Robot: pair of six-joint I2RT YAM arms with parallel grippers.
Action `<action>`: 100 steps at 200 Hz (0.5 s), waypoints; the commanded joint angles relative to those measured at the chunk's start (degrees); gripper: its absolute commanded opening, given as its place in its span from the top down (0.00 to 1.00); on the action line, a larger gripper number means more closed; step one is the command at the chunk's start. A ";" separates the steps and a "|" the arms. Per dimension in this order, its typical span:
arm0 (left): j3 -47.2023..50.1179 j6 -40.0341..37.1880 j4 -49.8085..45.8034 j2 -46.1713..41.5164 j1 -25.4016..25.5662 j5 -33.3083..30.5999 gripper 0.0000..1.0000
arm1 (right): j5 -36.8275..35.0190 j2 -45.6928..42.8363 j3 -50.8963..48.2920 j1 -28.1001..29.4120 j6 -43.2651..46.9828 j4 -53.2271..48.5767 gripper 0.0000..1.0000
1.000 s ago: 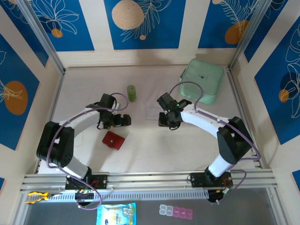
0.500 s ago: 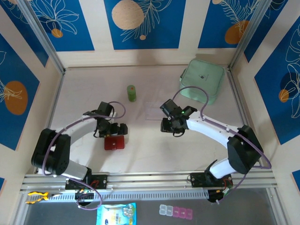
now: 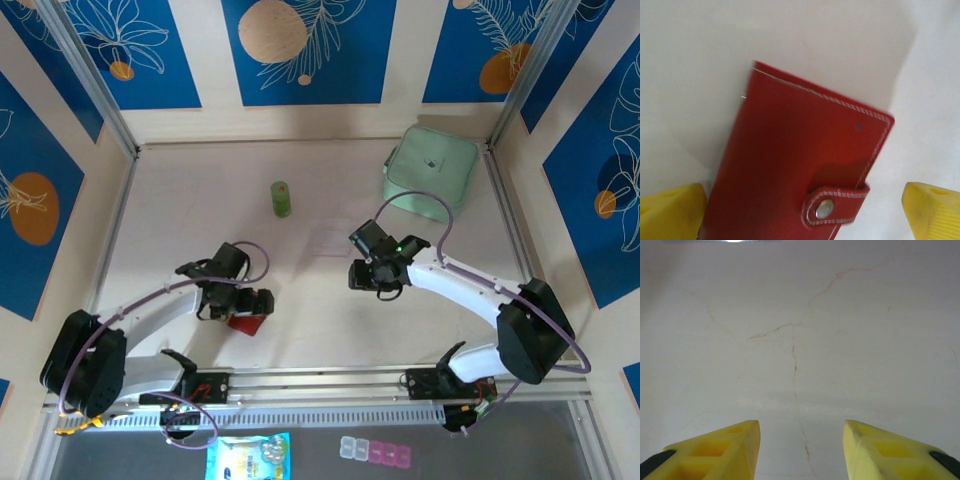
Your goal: Take the credit cards out of the card holder
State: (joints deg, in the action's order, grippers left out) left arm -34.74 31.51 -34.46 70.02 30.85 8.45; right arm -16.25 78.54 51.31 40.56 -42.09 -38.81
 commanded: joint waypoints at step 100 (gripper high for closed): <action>-7.03 6.29 -5.53 8.43 7.71 -9.67 0.00 | 0.87 -2.59 -4.72 0.06 -0.01 3.10 0.51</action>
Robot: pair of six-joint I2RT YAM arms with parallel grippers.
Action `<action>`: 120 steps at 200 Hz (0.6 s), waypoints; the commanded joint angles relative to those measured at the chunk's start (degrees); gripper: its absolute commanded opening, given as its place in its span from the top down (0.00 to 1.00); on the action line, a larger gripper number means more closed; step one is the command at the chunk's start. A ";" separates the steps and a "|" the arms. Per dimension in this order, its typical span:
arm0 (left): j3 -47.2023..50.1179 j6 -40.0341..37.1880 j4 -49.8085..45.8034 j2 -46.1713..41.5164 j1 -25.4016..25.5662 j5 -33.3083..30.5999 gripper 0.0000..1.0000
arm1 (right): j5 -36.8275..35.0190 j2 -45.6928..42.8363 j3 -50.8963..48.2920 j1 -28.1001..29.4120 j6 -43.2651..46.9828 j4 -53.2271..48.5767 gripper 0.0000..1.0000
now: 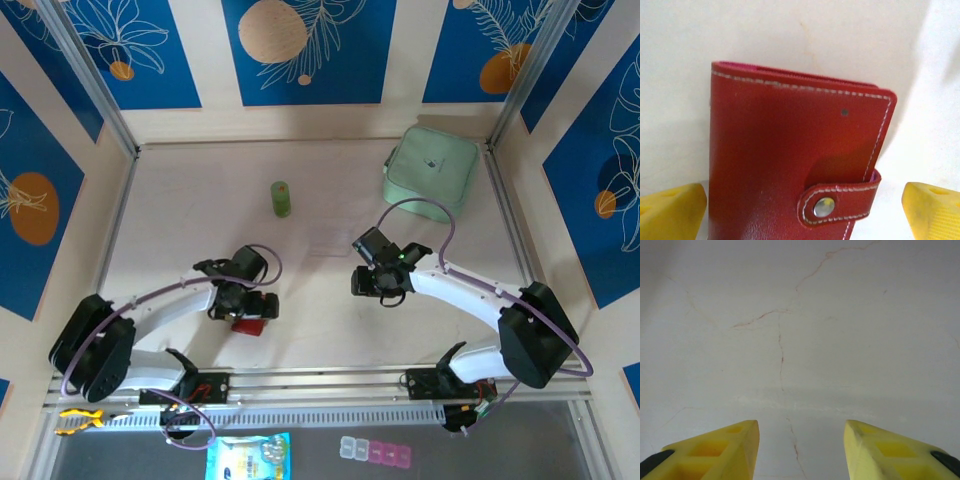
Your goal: Take the credit cards out of the card holder
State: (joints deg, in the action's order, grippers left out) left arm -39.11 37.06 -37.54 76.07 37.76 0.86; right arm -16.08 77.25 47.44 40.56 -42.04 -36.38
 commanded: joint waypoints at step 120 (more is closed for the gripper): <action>-4.39 1.13 -4.65 6.82 2.62 -4.99 0.15 | 0.74 -4.55 -4.23 -0.89 0.27 1.85 0.51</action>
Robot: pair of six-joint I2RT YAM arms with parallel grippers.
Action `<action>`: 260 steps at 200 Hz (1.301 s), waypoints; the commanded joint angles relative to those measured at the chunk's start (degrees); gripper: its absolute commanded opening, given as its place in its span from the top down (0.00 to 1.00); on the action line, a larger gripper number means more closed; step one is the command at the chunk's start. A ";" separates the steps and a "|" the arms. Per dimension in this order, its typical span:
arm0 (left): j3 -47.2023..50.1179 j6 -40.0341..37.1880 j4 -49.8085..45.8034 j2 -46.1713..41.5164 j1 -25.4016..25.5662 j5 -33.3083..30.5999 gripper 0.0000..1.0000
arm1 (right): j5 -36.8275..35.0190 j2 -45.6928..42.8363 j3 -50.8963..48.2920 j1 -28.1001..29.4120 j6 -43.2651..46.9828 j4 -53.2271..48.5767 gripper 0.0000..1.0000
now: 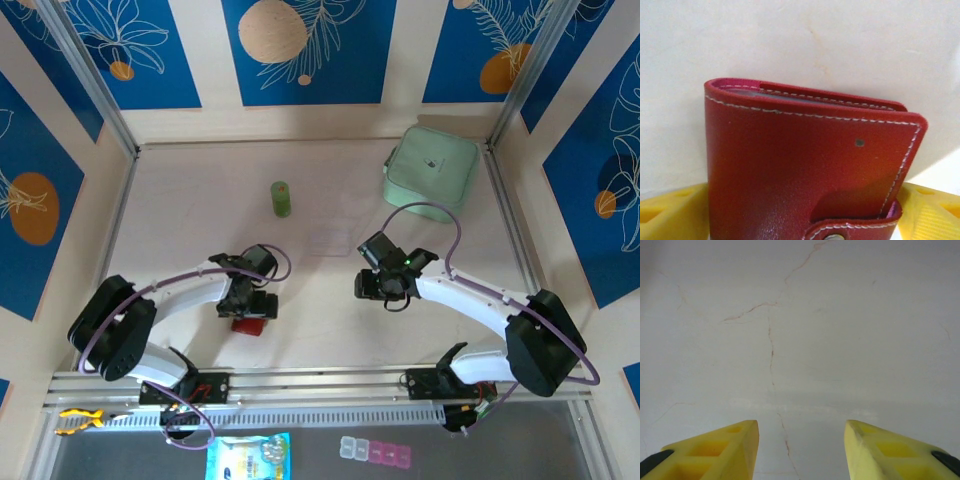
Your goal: Take the credit cards out of the card holder
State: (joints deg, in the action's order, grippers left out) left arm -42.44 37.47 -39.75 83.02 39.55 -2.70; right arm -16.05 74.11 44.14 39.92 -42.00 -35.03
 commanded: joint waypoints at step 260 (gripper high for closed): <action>-33.51 6.95 -4.44 26.33 11.33 3.69 0.23 | 10.67 -19.85 -14.67 -14.39 6.31 3.85 0.49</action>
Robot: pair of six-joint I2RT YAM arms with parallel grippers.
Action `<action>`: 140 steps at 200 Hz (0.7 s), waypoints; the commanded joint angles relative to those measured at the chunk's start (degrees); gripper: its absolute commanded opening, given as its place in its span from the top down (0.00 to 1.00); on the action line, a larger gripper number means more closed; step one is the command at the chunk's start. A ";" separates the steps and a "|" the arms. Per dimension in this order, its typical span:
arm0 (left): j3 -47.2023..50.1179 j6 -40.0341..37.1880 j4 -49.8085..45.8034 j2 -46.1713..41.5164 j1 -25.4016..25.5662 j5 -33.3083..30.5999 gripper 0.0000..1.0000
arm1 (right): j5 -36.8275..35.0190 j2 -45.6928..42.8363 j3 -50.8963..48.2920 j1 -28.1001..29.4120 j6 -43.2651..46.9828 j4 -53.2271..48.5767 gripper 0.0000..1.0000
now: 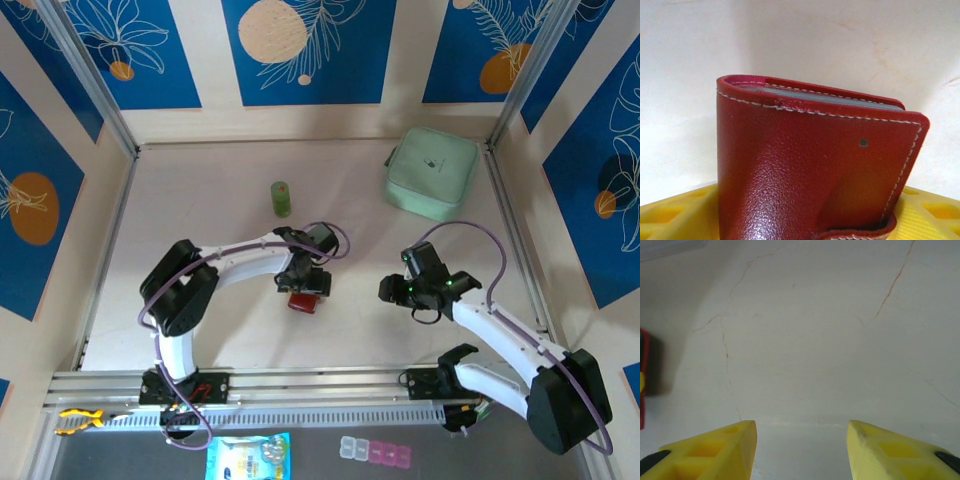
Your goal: Take the credit cards out of the card holder
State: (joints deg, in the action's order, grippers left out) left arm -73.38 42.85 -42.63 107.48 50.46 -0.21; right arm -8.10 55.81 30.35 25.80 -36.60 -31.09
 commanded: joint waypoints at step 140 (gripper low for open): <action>0.25 4.07 -2.66 -1.12 -2.37 -2.83 0.14 | 4.66 -2.72 -1.24 -0.38 1.31 0.26 0.49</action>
State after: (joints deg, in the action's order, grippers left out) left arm -73.95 45.93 -44.97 108.51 48.60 -3.36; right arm -5.50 53.36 29.43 25.74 -35.99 -30.74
